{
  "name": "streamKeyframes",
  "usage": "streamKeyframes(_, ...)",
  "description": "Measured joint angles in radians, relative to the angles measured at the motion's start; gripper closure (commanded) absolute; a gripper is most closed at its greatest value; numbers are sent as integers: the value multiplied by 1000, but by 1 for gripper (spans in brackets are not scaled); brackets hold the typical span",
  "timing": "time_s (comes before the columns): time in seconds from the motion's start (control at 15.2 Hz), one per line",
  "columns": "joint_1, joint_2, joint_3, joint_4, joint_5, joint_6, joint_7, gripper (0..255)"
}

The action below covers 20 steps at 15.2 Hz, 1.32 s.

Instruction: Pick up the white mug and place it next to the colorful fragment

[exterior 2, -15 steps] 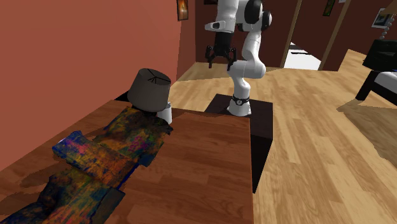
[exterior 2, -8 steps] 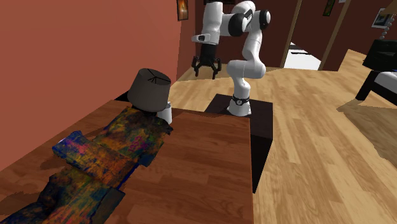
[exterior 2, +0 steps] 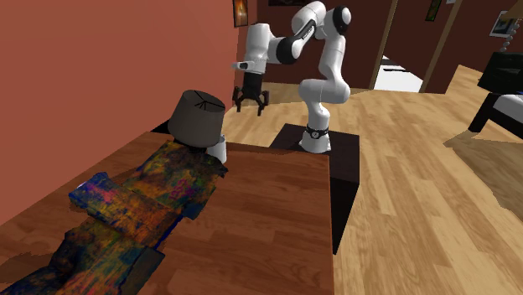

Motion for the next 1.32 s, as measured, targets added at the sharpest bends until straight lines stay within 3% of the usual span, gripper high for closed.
streamKeyframes(0.33,81,136,-187,41,33,148,-170,0)
streamKeyframes(0.73,297,308,-473,123,181,289,-409,0)
streamKeyframes(1.19,500,410,-664,132,317,380,-517,0)
streamKeyframes(1.32,525,419,-687,135,333,390,-527,0)
